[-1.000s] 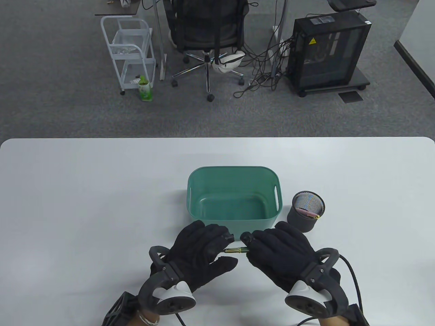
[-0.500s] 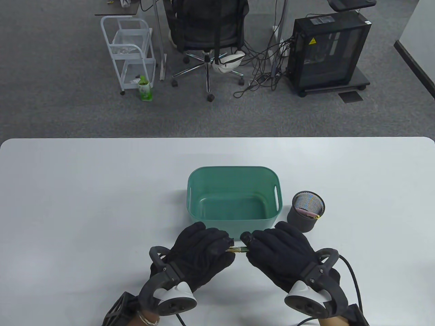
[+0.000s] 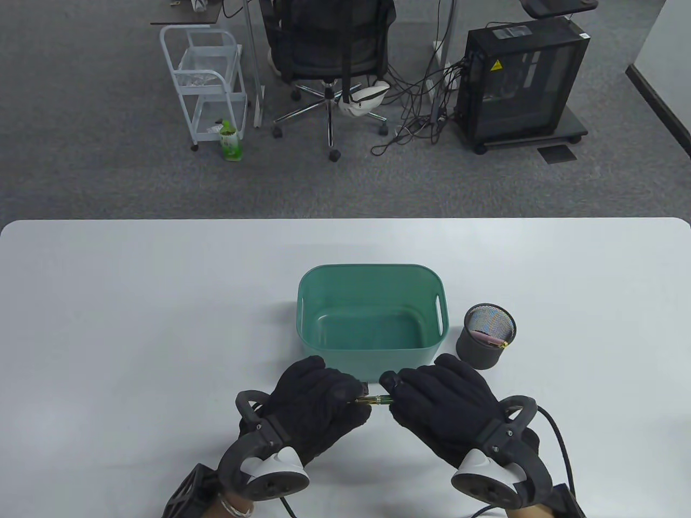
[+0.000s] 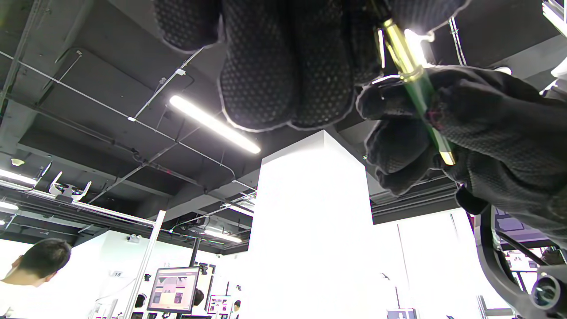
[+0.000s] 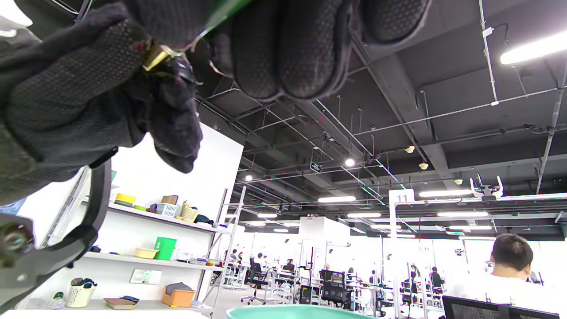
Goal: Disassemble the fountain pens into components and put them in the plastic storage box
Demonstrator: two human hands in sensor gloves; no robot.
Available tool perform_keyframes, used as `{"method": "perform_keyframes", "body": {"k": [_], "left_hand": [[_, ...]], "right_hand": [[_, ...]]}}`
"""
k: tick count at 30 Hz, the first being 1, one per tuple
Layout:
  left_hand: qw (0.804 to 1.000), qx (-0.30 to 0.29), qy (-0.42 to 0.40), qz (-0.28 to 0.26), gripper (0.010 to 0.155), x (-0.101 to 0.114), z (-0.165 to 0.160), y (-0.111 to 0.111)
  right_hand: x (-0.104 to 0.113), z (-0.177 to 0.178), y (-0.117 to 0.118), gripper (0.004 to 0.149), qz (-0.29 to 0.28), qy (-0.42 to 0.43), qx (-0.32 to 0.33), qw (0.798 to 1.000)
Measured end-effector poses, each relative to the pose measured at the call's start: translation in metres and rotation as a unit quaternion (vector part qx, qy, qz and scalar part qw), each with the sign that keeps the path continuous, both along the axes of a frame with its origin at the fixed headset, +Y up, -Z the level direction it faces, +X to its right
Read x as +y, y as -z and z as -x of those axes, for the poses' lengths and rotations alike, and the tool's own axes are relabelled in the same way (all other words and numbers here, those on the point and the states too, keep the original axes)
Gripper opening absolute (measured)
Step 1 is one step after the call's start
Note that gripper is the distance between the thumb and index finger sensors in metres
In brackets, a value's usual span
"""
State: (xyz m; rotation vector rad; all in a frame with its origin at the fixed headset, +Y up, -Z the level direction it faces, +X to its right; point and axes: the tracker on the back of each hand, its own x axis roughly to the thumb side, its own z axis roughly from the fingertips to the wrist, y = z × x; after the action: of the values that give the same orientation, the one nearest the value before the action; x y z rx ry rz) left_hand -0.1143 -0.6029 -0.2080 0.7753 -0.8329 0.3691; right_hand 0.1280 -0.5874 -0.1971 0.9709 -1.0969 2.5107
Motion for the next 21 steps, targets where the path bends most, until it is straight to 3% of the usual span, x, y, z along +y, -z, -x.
{"method": "perform_keyframes", "body": {"k": [21], "left_hand": [[1.0, 0.002, -0.001, 0.002, 0.063, 0.0, 0.0017, 0.0008]], "right_hand": [[-0.0008, 0.0018, -0.0002, 0.045, 0.001, -0.005, 0.0, 1.0]]}}
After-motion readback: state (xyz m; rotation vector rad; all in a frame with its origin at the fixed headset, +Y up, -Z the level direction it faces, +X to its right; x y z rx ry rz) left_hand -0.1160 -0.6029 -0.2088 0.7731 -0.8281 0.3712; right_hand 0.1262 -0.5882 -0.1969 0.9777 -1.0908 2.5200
